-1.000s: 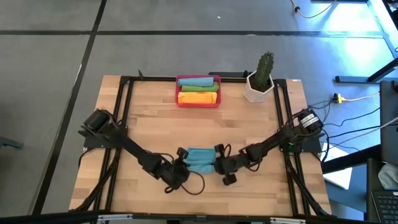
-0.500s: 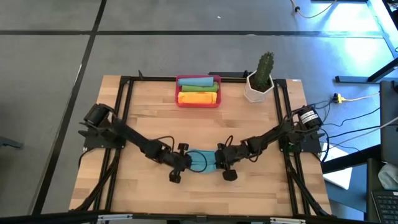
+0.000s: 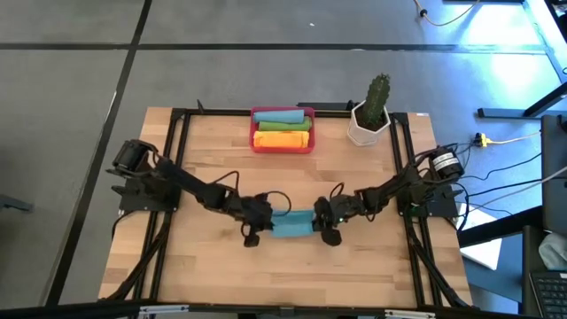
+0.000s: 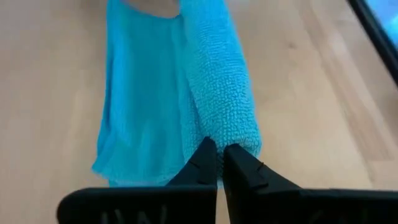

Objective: Roll microfiber towels into tight, uniform cylinder then place into a basket
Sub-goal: Roll the blue towel

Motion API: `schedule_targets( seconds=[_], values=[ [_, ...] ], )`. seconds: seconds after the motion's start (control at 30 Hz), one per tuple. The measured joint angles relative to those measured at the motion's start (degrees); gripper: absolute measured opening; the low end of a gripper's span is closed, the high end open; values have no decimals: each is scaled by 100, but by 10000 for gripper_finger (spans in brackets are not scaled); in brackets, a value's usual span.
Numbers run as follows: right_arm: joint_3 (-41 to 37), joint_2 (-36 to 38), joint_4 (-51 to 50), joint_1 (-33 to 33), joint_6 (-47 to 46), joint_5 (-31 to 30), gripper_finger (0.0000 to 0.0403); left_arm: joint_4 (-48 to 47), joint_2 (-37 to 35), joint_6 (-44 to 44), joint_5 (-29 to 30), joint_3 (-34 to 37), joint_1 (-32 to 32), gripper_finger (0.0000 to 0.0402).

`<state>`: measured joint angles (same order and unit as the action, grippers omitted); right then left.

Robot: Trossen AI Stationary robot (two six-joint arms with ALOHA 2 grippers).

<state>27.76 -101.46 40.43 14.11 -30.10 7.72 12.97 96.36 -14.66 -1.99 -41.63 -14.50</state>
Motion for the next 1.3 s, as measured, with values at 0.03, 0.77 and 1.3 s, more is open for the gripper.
schedule_targets(
  seconds=[0.03, 0.77, 1.3],
  values=[
    [-69, -1, 95, -39, -112, -15, 8, 44, 6, -33, -44, 39, 91, 0],
    [-283, 44, 76, -339, 501, -1377, 12, 358, 2, -819, -1183, 358, 1372, 0],
    [-197, 206, -142, -338, 2507, -2038, 222, 242, 4, -919, -1375, 385, 1210, 0]
  ],
)
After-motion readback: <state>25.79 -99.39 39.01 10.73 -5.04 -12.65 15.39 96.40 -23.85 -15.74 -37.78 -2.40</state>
